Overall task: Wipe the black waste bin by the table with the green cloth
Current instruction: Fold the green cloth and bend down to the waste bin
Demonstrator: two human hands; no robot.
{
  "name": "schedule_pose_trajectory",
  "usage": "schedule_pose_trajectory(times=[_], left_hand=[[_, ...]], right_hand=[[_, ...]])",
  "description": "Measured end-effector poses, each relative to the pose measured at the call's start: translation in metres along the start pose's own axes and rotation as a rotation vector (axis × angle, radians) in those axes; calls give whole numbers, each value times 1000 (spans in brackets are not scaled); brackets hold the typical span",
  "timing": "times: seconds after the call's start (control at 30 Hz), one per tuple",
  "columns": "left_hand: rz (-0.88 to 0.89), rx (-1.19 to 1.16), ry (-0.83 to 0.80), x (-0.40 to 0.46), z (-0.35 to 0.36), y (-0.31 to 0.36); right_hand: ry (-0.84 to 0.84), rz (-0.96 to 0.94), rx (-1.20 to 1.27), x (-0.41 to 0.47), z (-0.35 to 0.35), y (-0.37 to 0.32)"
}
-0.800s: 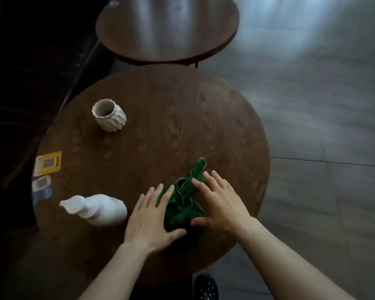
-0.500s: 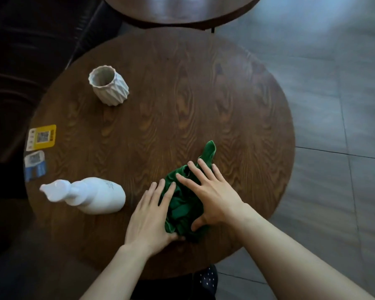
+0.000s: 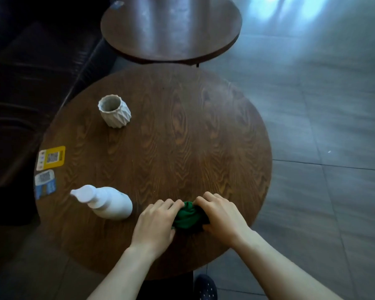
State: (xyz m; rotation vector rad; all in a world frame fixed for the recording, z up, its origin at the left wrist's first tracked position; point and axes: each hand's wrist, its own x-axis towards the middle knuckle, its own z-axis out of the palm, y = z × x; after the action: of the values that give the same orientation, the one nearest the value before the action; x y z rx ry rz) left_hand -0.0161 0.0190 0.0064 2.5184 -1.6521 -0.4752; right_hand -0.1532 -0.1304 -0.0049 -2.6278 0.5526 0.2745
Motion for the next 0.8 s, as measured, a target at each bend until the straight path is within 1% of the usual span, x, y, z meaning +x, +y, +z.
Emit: schedule_pose_trajectory(times=[0.17,0.27,0.37,0.43,0.63,0.73,0.8], left_hand=[[109,49,145,-24,-88,13],[184,87,251,-58,-158,17],[274,135,346,-111,-239,20],[325,162,419,-148,-292,24],[422,209,646,-223,-423,38],[445,238,744,-259,-479,49],[462,241,785,-276,-507,55]], right_hand=[[194,93,-78,-40,-75,-55],[318,149,-118,-79,-130,-107],[415,176,-158,-130,-187,-179],[502,175,-179,-164,-225,-227],[692,128,-240,-227,-324,-324],[789,99,-291,-256,-368,-362],[825,71,-328,-272,-391,-381]])
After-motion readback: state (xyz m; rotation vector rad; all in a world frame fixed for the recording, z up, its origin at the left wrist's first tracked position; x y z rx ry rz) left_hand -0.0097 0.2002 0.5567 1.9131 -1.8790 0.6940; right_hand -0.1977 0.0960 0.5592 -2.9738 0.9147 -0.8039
